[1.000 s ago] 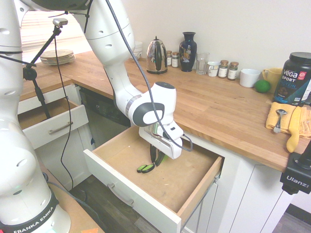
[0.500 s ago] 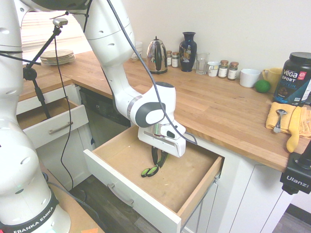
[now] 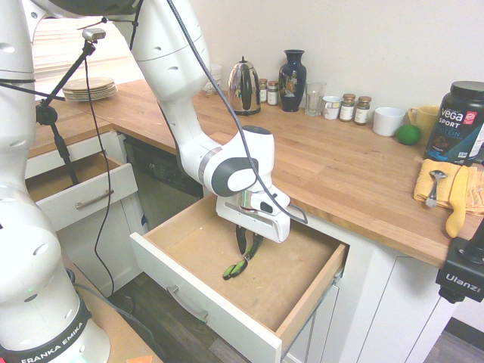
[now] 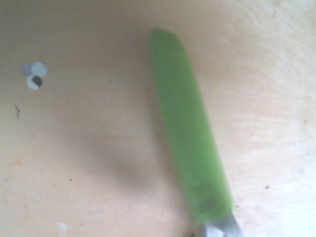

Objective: Put scissor in the drawer

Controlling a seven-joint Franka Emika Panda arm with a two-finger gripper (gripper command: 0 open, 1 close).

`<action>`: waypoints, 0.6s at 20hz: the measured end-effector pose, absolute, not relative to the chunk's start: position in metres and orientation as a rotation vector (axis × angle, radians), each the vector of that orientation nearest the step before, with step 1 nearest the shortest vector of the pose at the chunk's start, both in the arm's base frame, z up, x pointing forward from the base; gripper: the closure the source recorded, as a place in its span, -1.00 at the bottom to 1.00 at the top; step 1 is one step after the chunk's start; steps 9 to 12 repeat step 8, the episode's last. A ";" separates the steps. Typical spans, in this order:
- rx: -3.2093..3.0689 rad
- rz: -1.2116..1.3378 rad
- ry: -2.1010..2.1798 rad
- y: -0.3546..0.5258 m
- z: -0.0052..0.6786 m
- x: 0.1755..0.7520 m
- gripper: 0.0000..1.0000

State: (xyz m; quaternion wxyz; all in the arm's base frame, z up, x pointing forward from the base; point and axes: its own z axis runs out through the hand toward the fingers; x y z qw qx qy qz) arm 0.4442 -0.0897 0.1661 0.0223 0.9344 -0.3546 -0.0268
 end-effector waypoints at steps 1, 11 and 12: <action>2.894 -0.080 -1.102 -0.090 0.167 0.445 -1.00; 2.897 -0.052 -1.126 -0.091 0.175 0.450 -1.00; 2.897 -0.052 -1.126 -0.091 0.175 0.450 -1.00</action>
